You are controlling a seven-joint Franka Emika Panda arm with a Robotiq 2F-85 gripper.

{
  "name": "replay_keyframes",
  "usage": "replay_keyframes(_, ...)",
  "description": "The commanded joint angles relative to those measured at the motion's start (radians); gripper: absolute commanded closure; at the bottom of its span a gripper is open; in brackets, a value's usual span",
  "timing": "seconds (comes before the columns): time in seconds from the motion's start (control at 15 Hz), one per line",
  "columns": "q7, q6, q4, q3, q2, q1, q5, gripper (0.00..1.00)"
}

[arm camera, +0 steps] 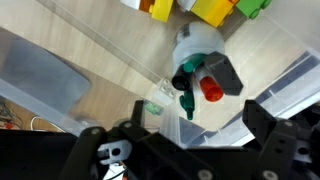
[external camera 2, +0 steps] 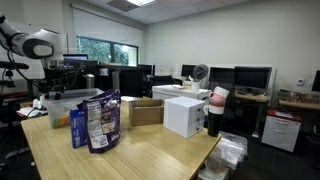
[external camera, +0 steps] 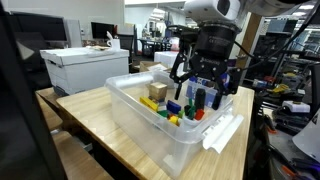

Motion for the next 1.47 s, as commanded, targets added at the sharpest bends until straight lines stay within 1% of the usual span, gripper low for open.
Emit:
replay_keyframes(0.0,0.079,0.056,-0.008,0.055,0.023,-0.03,-0.097,0.0)
replay_keyframes(0.33,0.168,0.06,-0.003,0.077,0.059,-0.049,-0.238,0.0)
replay_keyframes(0.53,0.194,0.048,0.011,0.085,0.097,-0.057,-0.297,0.0)
replay_keyframes(1.0,0.217,0.031,0.033,0.095,0.142,-0.067,-0.333,0.0)
replay_keyframes(1.13,0.247,0.034,0.039,0.1,0.143,-0.069,-0.382,0.0)
replay_keyframes(1.27,0.292,0.025,0.053,0.106,0.154,-0.069,-0.47,0.0)
replay_keyframes(1.4,0.299,0.01,0.065,0.109,0.169,-0.07,-0.516,0.0)
